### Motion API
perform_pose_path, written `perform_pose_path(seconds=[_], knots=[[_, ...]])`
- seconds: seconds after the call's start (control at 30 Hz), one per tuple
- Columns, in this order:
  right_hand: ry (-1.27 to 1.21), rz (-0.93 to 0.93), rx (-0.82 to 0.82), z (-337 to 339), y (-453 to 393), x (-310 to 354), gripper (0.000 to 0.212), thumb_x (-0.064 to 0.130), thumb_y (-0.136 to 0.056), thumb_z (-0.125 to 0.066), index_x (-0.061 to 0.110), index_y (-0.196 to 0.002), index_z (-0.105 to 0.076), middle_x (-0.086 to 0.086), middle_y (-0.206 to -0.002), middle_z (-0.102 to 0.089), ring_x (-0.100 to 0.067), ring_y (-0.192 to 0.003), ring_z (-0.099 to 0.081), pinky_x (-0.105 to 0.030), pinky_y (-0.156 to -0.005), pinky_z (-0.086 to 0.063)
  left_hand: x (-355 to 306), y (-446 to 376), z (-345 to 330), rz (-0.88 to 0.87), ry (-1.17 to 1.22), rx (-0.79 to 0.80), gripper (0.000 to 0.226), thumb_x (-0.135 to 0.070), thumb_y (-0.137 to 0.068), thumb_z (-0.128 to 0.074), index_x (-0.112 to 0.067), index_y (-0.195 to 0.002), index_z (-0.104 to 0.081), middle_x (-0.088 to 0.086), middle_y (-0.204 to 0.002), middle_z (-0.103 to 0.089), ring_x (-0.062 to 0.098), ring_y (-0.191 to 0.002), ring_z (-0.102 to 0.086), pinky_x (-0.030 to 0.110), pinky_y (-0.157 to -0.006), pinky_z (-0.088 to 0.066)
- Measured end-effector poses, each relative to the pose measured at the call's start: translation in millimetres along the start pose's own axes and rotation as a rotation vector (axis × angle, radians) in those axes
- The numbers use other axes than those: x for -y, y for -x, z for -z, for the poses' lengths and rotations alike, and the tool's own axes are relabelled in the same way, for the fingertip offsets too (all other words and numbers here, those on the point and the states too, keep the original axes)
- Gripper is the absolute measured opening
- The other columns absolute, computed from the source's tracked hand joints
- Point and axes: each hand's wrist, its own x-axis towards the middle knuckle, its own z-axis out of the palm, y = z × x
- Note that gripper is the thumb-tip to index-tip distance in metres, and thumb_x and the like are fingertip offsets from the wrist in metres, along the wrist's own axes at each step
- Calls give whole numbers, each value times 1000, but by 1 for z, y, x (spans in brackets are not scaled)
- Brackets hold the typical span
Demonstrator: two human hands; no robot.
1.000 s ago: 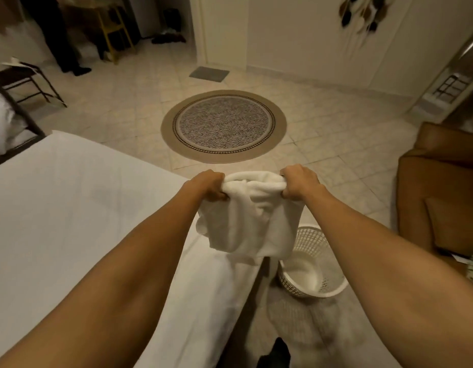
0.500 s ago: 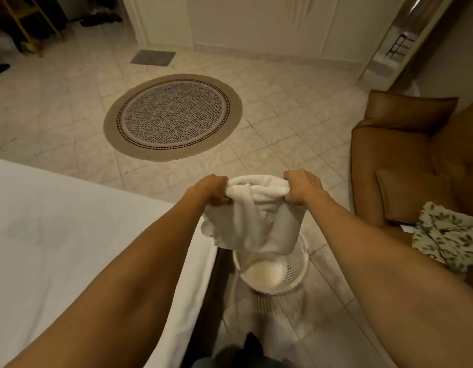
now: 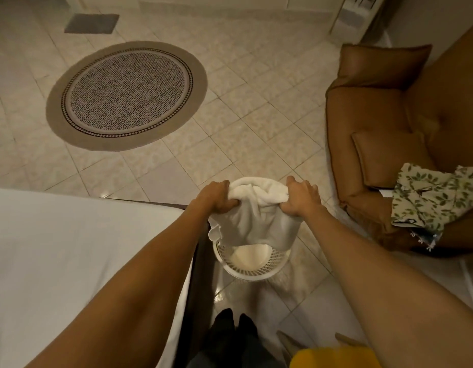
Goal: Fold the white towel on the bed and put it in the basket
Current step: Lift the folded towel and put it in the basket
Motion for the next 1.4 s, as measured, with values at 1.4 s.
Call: perform_pose_path(seconds=[1.4], knots=[[-885, -575, 159, -392, -101, -45, 58, 32, -89, -53, 29, -142, -29, -9, -135, -52, -32, -119, -50, -36, -92, -41, 35, -135, -353, 249, 992, 47, 50, -25, -96, -43, -24, -144, -30, 5, -145, -42, 22, -131, -40, 38, -108, -33]])
